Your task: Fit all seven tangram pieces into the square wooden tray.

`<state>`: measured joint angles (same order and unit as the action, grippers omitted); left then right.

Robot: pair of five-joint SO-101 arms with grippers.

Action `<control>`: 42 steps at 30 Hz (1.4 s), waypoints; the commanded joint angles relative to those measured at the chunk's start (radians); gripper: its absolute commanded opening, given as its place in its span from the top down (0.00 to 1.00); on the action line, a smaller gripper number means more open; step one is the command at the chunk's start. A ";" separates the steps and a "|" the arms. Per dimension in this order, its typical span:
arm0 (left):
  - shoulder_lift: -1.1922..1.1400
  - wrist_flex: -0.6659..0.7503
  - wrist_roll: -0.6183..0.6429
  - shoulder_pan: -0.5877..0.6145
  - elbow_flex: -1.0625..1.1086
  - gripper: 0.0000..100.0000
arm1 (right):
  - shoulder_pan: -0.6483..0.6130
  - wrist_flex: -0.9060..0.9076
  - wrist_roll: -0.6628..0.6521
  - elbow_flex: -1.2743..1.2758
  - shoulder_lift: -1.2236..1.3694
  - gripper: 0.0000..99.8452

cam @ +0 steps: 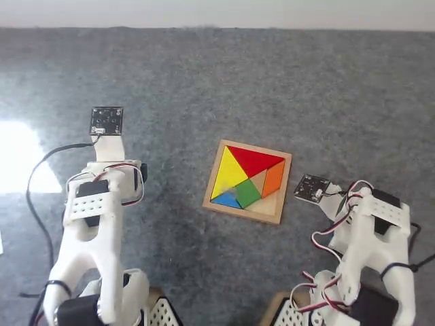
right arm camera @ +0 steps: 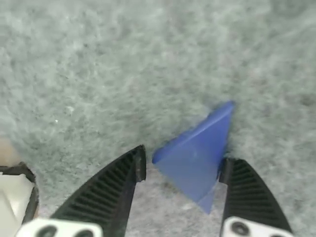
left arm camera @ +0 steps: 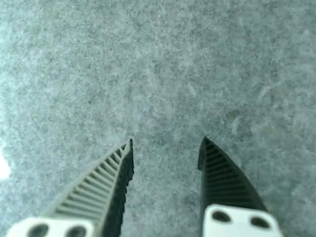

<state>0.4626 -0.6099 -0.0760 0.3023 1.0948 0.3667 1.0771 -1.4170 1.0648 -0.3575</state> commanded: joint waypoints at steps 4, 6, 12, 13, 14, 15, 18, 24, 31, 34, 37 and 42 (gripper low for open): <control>0.011 0.015 -0.011 0.005 -0.013 0.79 | 0.010 -0.033 -0.012 0.017 0.018 0.75; 0.011 0.015 -0.011 0.005 -0.013 0.79 | 0.010 -0.035 -0.012 0.017 0.018 0.75; 0.011 0.014 -0.011 0.005 -0.013 0.79 | 0.010 -0.038 -0.011 0.017 0.010 0.79; 0.011 0.014 -0.011 0.005 -0.013 0.79 | 0.010 -0.038 -0.011 0.015 0.010 0.82; 0.011 0.014 -0.011 0.005 -0.013 0.79 | 0.010 -0.038 -0.009 0.014 0.010 0.84; 0.011 0.014 -0.011 0.005 -0.013 0.79 | 0.010 -0.038 -0.009 0.014 0.010 0.86; 0.011 0.014 -0.011 0.005 -0.013 0.79 | 0.010 -0.038 -0.009 0.014 0.010 0.86; 0.011 0.014 -0.011 0.005 -0.013 0.79 | 0.010 -0.036 -0.009 0.012 0.008 0.86; 0.011 0.014 -0.009 0.000 -0.013 0.79 | 0.002 -0.028 0.089 -0.077 0.007 0.86; 0.011 0.014 -0.009 0.000 -0.013 0.79 | 0.002 0.038 0.094 -0.135 0.007 0.86; 0.011 0.014 -0.008 0.000 -0.013 0.79 | -0.013 0.105 0.095 -0.195 0.007 0.86; 0.011 0.014 -0.006 -0.002 -0.013 0.79 | -0.096 0.157 0.132 -0.255 0.007 0.86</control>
<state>0.4626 -0.6099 -0.0760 0.3023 1.0948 0.3360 1.1876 -1.3295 0.8961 -0.3376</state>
